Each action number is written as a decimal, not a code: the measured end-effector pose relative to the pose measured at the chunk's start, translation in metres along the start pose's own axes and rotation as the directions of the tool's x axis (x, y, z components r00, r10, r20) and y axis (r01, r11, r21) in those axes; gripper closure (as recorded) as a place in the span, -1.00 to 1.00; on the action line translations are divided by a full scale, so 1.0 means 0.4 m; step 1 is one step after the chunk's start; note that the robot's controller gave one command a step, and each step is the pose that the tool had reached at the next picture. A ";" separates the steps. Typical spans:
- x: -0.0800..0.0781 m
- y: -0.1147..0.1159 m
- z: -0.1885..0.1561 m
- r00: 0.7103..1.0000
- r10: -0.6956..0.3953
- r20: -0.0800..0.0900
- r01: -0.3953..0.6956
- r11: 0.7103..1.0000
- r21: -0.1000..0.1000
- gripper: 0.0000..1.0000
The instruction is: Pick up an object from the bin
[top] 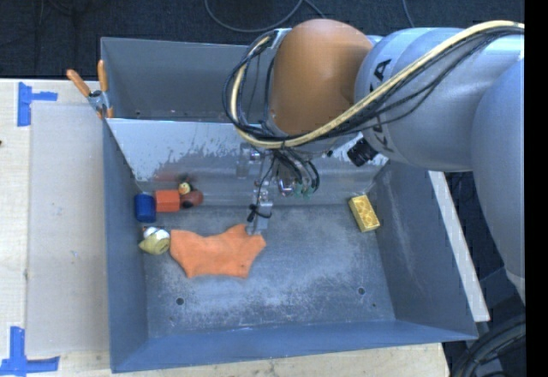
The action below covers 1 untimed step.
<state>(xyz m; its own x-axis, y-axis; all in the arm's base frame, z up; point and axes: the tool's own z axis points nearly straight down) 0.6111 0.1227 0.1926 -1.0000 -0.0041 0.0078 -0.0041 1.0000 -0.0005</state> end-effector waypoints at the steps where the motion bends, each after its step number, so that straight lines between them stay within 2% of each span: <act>1: -0.002 -0.002 -0.012 1.000 0.003 0.006 -0.003 1.000 -0.001 -1.00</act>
Offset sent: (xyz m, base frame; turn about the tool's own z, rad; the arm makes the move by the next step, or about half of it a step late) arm -0.0533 0.0452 -0.1226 -0.1601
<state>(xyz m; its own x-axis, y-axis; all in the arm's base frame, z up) 0.6120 0.1220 0.1973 -1.0000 -0.0015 0.0013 -0.0015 1.0000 0.0003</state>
